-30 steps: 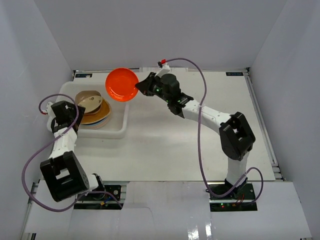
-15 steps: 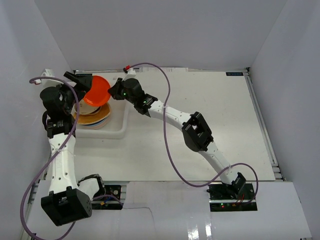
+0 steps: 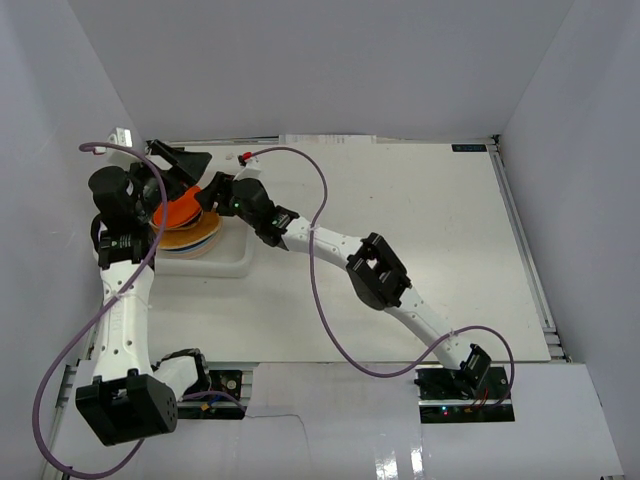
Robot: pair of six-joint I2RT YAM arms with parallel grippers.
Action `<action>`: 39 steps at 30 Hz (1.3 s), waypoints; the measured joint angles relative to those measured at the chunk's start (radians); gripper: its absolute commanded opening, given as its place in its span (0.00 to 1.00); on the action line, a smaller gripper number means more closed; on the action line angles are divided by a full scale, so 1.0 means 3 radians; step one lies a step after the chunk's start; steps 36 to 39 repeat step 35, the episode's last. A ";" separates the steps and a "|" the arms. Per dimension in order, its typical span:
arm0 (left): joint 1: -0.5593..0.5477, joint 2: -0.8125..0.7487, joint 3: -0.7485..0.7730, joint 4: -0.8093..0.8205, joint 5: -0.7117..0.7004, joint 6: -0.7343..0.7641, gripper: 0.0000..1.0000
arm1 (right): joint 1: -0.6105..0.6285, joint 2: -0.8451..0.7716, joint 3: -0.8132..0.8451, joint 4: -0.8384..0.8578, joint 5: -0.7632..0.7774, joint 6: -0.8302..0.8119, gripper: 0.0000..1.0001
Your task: Place the plates into the plastic bin on the countertop
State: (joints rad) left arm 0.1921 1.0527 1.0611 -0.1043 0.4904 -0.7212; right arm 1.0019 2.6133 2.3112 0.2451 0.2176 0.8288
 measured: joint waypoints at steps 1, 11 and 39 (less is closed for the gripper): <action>-0.0009 -0.0003 0.0001 0.0001 0.0015 -0.0008 0.98 | -0.0001 -0.0020 -0.0018 0.0045 -0.0010 -0.0010 0.74; -0.0088 -0.0175 0.0008 0.0018 0.0290 -0.0155 0.98 | -0.0015 -0.1310 -0.1549 0.0412 -0.0173 -0.0385 0.87; -0.0661 -0.1209 -0.1347 0.0399 0.1781 0.0196 0.98 | -0.0071 -0.6889 -0.6425 -0.0010 0.0448 -0.1985 0.90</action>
